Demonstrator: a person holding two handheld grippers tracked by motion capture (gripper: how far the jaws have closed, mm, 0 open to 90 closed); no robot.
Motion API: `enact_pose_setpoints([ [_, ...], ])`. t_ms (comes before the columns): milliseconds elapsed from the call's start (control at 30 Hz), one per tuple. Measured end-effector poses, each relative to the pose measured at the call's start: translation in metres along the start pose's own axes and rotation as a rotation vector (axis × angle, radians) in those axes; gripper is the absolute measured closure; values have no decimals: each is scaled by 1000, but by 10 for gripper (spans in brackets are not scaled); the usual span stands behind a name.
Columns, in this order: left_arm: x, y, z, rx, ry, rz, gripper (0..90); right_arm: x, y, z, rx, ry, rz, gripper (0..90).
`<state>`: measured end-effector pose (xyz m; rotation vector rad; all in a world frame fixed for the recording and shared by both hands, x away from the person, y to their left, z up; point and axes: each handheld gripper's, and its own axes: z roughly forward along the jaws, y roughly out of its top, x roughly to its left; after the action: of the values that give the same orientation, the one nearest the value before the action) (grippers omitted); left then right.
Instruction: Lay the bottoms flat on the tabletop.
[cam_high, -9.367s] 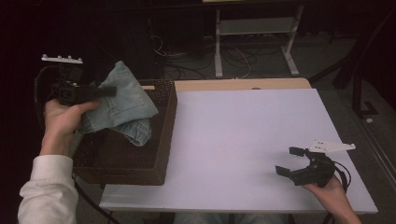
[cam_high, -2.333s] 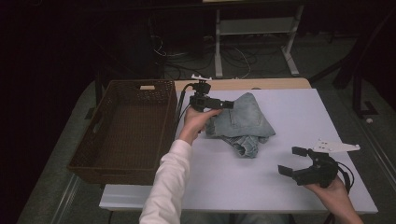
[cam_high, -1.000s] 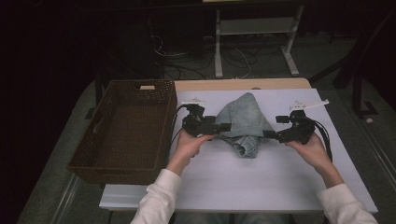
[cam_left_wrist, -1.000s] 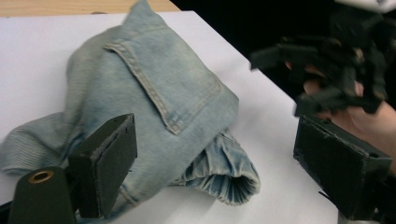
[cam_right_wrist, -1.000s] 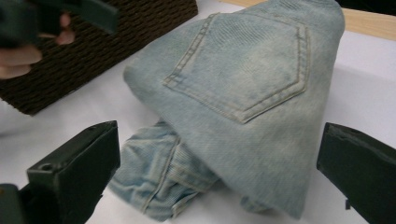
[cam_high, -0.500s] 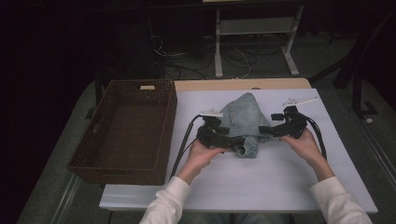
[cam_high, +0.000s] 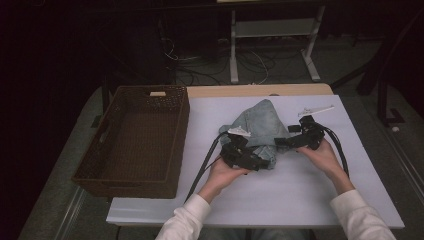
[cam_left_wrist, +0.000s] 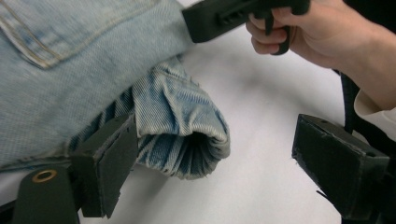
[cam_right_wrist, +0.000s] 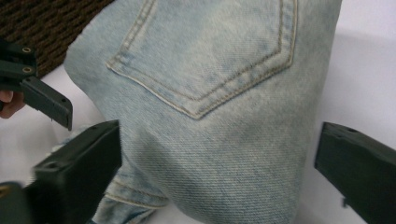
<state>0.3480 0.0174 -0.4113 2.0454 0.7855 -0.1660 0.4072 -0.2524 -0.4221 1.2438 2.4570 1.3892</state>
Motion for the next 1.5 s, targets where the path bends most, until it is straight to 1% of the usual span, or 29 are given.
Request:
enact_pose_setpoints([
  [100,-1,-3,8,21,11,8,152,-2,-1,3,13,-12,-1,55],
  [167,-1,-5,11,28,12,11,169,-3,-2,4,18,-16,9,61],
  [233,-1,-7,14,32,13,9,188,-5,-3,4,14,-14,15,88],
  [300,-1,-9,15,33,29,12,214,-6,-3,4,9,-10,23,99],
  [433,0,-12,16,13,57,4,313,-8,-4,4,3,2,37,147],
  [500,1,-15,18,8,76,5,371,-9,-5,6,9,3,42,165],
  [600,1,-18,21,4,96,3,458,-9,-5,8,19,19,43,235],
  [700,4,-18,23,-8,99,-7,536,-9,-5,9,29,19,38,293],
  [733,4,-18,23,-10,102,-6,576,-9,-6,9,32,17,34,312],
  [833,6,-18,25,-17,91,2,677,-9,-6,10,41,20,30,401],
  [933,7,-18,26,-29,73,-1,785,-6,-6,13,51,18,17,491],
  [1033,8,-18,26,-36,62,-7,822,-5,-5,14,54,17,5,583],
  [1100,9,-17,24,-38,52,-8,844,-5,-5,13,52,15,5,651],
  [1200,7,-17,20,-34,62,8,853,-4,-4,12,48,10,-4,734],
  [1267,6,-17,15,-30,69,17,855,-2,-3,10,52,5,-16,762],
  [1300,6,-17,12,-27,65,18,857,-1,-3,10,55,8,-18,770],
  [1400,7,-19,-1,-25,58,16,860,1,-2,6,66,36,-3,781],
  [1467,9,-21,-11,-26,50,16,865,5,-2,2,78,53,0,784],
  [1500,9,-22,-16,-31,48,13,868,7,-3,0,86,54,2,786],
])
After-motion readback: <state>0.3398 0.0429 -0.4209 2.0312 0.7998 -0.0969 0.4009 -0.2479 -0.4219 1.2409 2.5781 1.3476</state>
